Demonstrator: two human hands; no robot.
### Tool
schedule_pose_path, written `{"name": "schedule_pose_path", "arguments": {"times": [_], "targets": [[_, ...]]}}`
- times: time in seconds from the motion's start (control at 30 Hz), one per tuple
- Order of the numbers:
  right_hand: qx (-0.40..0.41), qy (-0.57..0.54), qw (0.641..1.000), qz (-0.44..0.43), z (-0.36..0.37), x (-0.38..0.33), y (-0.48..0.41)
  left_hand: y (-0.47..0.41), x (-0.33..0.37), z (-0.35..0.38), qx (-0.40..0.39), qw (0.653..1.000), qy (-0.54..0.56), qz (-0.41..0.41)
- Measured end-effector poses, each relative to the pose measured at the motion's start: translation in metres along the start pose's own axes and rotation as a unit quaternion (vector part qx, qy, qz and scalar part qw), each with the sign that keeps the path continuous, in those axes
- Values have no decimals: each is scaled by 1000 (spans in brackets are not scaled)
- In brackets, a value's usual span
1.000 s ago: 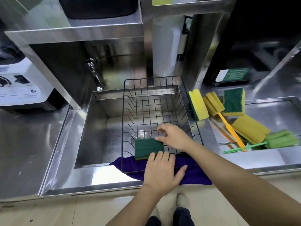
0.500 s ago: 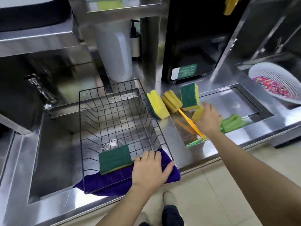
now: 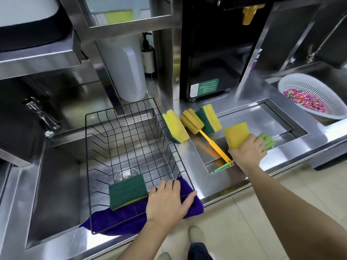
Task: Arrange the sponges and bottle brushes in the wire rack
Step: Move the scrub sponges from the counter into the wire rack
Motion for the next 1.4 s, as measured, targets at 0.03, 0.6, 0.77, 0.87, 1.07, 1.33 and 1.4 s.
{"name": "schedule_pose_path", "arguments": {"times": [0.03, 0.6, 0.77, 0.87, 1.07, 1.33, 1.4], "targets": [[4, -60, 998, 14, -3, 0, -2, 0, 0, 1, -3, 1000, 2, -2], [-292, -611, 724, -128, -15, -153, 63, 24, -40, 1, 74, 997, 13, -35], [-461, -547, 693, -90, 39, -189, 104, 38, -60, 6, 85, 995, 3, -53], [-550, -472, 687, -49, 68, -203, 123, 44, -70, 4, 91, 993, 12, -71], [-585, -354, 729, -24, 106, -220, 139, 48, -77, 1, 84, 992, 18, -88], [-492, -287, 822, 4, 138, -220, 147, 48, -78, 4, 88, 993, 10, -82], [-418, -267, 868, -23, 138, -219, 141, 48, -77, 4, 92, 992, 10, -81]]}}
Point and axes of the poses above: each hand's wrist, its own y-axis away from the middle knuckle, its own z-axis out of the palm, x = y × z, the point moved 3 cm from there along -y, towards the middle knuckle, and after that the axes turned 10 degrees about -x, right-handed, at the moved point
